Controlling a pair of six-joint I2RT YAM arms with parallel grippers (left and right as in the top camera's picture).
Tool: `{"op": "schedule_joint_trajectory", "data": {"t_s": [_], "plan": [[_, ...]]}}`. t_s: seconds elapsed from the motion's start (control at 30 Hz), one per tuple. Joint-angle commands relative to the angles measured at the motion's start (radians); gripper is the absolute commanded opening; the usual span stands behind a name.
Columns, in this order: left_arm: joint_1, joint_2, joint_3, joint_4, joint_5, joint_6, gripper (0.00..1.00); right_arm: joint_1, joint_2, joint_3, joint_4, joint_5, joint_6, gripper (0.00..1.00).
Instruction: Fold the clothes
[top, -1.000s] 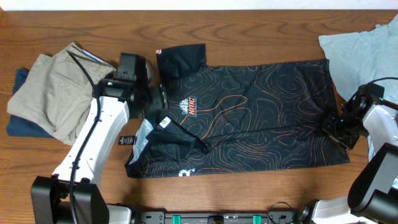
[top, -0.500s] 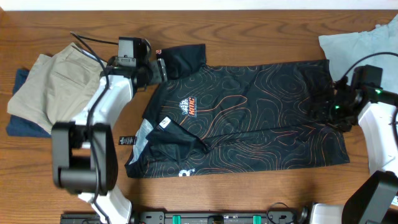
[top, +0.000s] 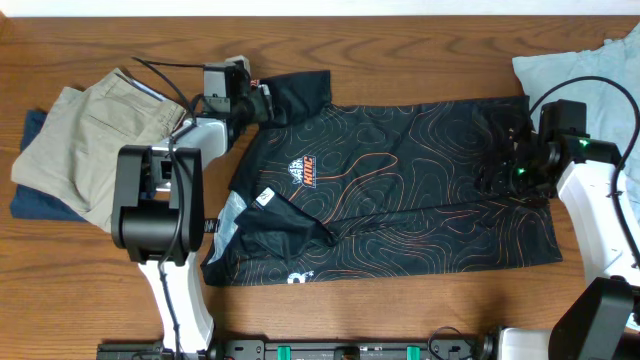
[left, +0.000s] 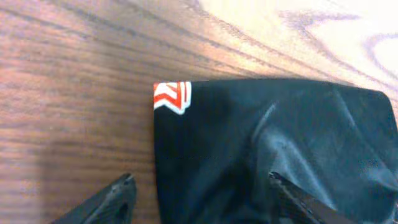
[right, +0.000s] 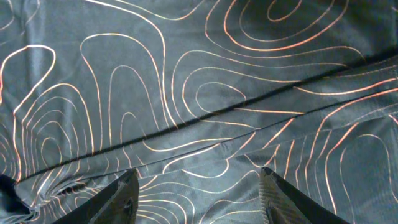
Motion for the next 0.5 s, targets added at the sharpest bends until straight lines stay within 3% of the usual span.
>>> {"op": "schedule_joint_trajectory", "data": {"t_s": [0.0,0.23,0.3,0.47], "plan": [[-0.008,0.039,0.014,0.006,0.026,-0.041,0.59,0.017,-0.009,0.013,0.020,-0.004,-0.013,0.60],[-0.048,0.039,0.014,0.007,0.050,-0.041,0.12,0.017,-0.007,0.012,0.145,-0.002,-0.013,0.67],[-0.054,0.037,0.015,0.007,0.055,-0.041,0.06,0.017,-0.007,0.012,0.185,-0.002,-0.013,0.68],[-0.038,-0.004,0.016,-0.009,0.125,-0.081,0.06,0.017,-0.007,0.012,0.291,0.006,-0.013,0.68]]}}
